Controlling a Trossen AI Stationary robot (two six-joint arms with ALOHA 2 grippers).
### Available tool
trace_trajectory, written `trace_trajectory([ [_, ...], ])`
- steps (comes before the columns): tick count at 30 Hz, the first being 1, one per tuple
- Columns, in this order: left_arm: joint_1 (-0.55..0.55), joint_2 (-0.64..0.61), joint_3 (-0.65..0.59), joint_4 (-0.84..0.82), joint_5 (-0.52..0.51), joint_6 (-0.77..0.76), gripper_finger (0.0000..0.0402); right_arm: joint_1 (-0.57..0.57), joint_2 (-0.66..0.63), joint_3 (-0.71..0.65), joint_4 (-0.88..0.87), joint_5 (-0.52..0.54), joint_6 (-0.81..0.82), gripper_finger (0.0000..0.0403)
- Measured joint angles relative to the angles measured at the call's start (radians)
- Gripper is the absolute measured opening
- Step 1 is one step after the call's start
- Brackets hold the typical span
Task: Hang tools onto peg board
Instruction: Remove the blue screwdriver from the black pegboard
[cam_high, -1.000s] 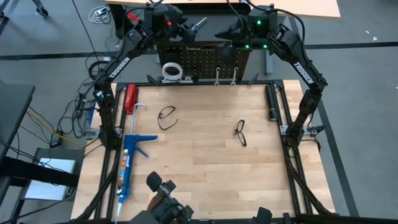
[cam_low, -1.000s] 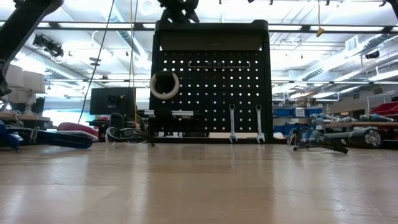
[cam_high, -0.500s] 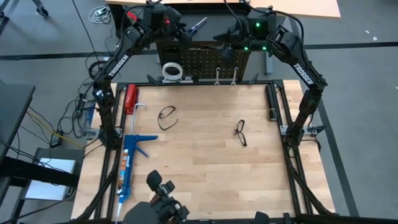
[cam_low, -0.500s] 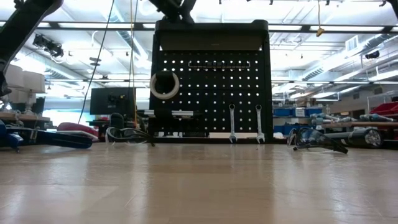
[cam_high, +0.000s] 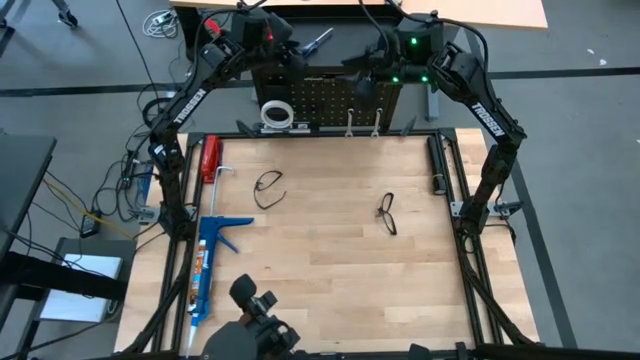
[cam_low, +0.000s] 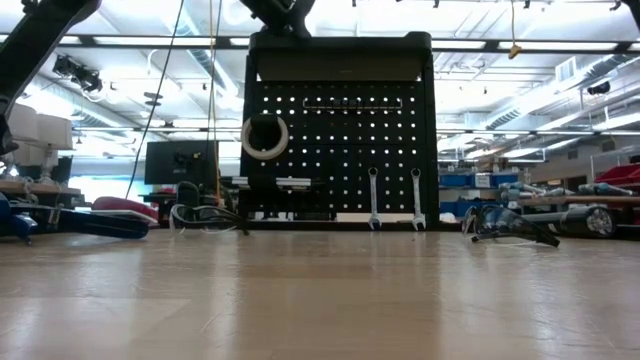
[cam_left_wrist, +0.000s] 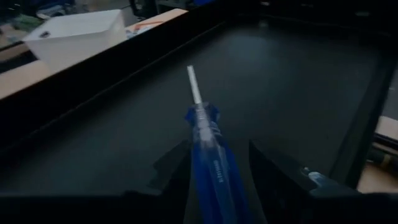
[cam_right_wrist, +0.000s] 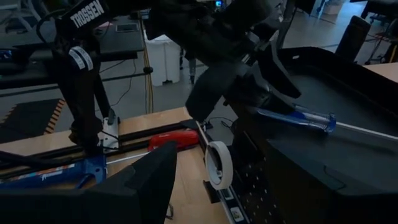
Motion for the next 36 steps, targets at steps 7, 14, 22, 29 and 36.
trace_trajectory([
  [7, 0.004, -0.003, 0.000, 0.006, -0.079, 0.049, 0.0157, 0.008, 0.000, 0.000, 0.000, 0.000, 0.001, 0.0246],
  [14, 0.019, -0.004, -0.004, 0.039, -0.065, 0.050, 0.0156, 0.008, 0.000, 0.000, 0.000, 0.000, 0.001, 0.0246],
  [22, 0.024, 0.000, -0.008, 0.034, 0.069, 0.022, 0.0156, 0.008, 0.000, 0.000, 0.001, 0.001, 0.001, 0.0245],
  [29, 0.016, 0.000, -0.007, 0.023, 0.102, 0.027, 0.0156, 0.008, 0.000, 0.000, 0.001, 0.001, 0.001, 0.0242],
  [36, 0.018, 0.000, -0.005, 0.006, 0.116, 0.012, 0.0154, 0.008, 0.000, 0.000, 0.006, 0.001, 0.001, 0.0240],
])
